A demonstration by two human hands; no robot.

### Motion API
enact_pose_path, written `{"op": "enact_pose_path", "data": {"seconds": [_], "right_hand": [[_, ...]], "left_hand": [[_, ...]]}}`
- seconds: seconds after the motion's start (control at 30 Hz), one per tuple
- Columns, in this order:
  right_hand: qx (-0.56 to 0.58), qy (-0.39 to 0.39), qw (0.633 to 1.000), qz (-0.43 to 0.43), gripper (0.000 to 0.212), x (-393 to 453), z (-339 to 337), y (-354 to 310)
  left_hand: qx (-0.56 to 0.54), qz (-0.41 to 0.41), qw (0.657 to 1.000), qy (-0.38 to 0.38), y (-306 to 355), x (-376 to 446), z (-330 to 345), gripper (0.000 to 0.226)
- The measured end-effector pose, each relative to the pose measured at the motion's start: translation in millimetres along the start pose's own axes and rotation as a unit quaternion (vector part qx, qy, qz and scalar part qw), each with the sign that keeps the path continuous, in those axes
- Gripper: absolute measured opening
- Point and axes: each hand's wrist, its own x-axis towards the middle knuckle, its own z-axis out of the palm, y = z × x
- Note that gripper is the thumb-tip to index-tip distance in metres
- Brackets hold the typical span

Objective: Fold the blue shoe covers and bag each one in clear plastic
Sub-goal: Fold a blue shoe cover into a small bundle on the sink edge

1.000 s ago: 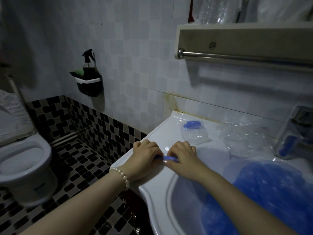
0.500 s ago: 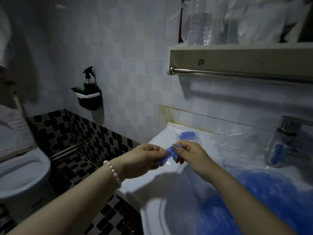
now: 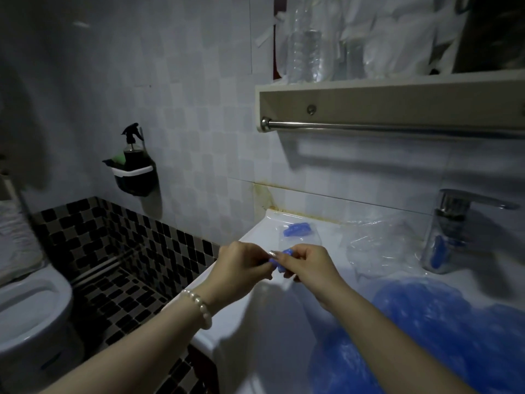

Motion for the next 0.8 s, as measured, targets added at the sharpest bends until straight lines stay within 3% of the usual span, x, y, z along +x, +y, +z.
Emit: {"op": "enact_pose_path", "data": {"seconds": [0.1,0.23,0.4,0.5,0.6,0.63,0.7,0.77,0.8], "right_hand": [[0.023,-0.014,1.000,-0.014,0.020,0,-4,-1],[0.091,-0.033,0.995,0.004,0.010,0,-3,3],[0.219,-0.024,0.974,0.054,0.011,5,3,15],[0.223,0.010,0.972,0.068,0.012,9,3,18],[0.219,0.103,0.969,0.047,0.017,21,-15,15],[0.212,0.145,0.966,0.037,0.019,25,-25,14],[0.191,0.219,0.957,0.022,0.022,32,-48,15],[0.174,0.264,0.948,0.020,0.024,37,-69,22],[0.163,0.273,0.948,0.024,0.024,38,-76,28]], "left_hand": [[-0.142,-0.091,0.986,-0.012,3,3,0,0.019],[-0.171,-0.107,0.979,-0.029,7,3,-1,0.014],[-0.307,-0.162,0.934,-0.082,4,5,-5,0.011],[-0.327,-0.182,0.924,-0.075,4,8,2,0.012],[-0.321,-0.195,0.926,-0.019,3,16,18,0.016],[-0.282,-0.178,0.942,-0.015,3,20,24,0.016],[-0.059,-0.106,0.992,-0.021,1,27,39,0.014],[0.173,-0.015,0.984,-0.050,2,30,53,0.026],[0.234,0.015,0.970,-0.065,2,32,60,0.030]]}}
